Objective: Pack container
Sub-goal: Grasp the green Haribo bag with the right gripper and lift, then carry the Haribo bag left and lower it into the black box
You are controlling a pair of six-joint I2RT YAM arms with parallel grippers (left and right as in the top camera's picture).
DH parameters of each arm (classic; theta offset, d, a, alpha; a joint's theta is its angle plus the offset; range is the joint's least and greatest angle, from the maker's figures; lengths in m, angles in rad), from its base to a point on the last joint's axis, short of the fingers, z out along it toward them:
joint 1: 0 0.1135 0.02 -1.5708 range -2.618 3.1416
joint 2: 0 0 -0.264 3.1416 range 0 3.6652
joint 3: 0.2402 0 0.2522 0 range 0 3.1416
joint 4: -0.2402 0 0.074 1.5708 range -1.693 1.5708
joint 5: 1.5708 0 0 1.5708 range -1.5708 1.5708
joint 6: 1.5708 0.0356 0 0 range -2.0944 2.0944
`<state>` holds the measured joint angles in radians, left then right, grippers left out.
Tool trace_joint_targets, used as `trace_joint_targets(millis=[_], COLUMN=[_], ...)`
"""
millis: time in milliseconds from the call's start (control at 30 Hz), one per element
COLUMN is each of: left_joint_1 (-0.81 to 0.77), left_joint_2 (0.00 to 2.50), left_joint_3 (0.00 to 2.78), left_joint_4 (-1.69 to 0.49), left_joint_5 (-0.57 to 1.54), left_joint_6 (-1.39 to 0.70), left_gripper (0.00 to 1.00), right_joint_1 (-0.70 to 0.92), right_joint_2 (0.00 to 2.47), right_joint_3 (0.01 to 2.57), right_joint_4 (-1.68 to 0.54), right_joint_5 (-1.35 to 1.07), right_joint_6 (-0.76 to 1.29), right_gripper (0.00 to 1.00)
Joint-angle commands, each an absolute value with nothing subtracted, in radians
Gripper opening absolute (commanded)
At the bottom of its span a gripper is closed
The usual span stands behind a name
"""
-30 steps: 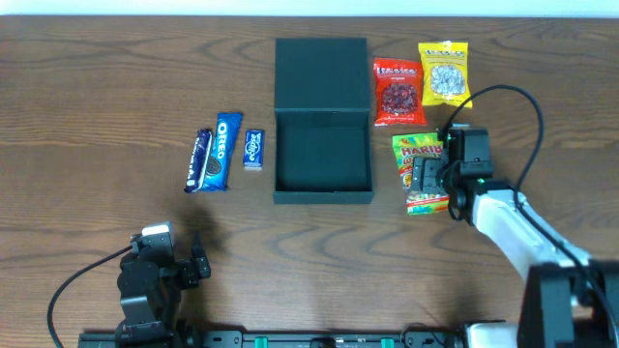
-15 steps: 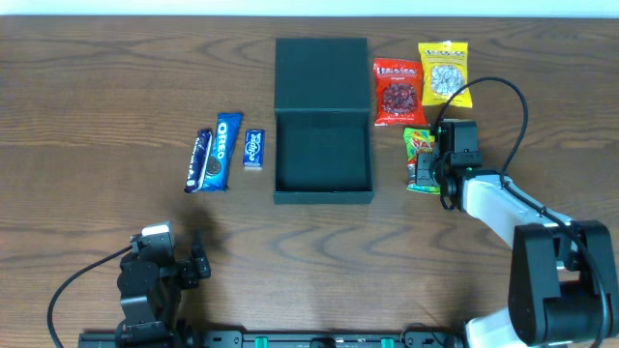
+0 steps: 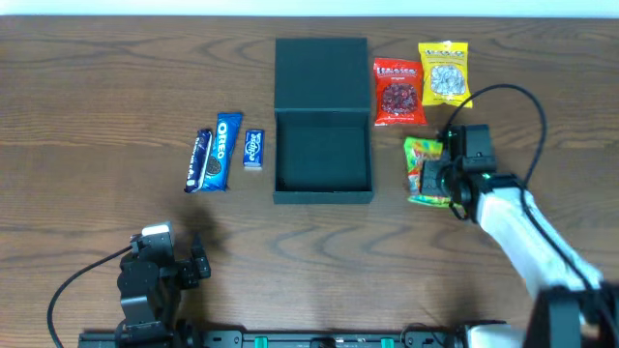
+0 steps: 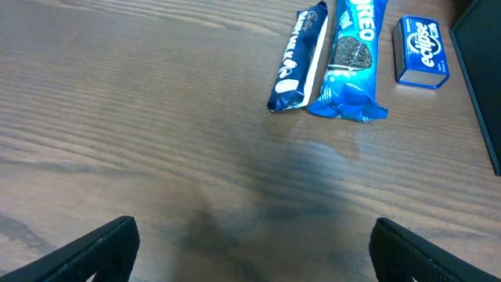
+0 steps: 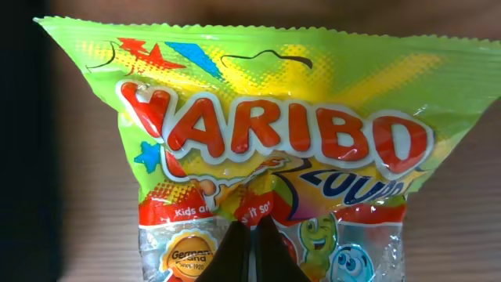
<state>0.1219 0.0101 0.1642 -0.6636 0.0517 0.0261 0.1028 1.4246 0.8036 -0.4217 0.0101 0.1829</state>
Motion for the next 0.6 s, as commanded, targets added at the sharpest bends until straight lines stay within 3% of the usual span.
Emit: trace_joint_targets(millis=[0, 200, 400, 567], left_joint_1=[0.123, 0.123, 0.123, 0.123], left_joint_2=[0.004, 0.004, 0.004, 0.004], left_joint_3=[0.159, 0.159, 0.159, 0.159], left_joint_4=[-0.672, -0.672, -0.672, -0.672], left_joint_5=[0.044, 0.044, 0.044, 0.044], left_joint_6=[0.023, 0.023, 0.023, 0.023], left_gripper=[0.95, 0.95, 0.95, 0.95], right_joint_1=[0.162, 0.390, 0.622, 0.725], right_joint_2=[1.288, 1.188, 1.210, 1.307], right_joint_3=[0.873, 0.967, 1.013, 1.014], right_joint_4=[-0.411, -0.417, -0.331, -0.216], right_joint_5=[-0.038, -0.026, 0.087, 0.113], right_joint_6=[0.178, 0.207, 0.502, 0.670], right_gripper=[0.01, 0.02, 0.02, 0.02])
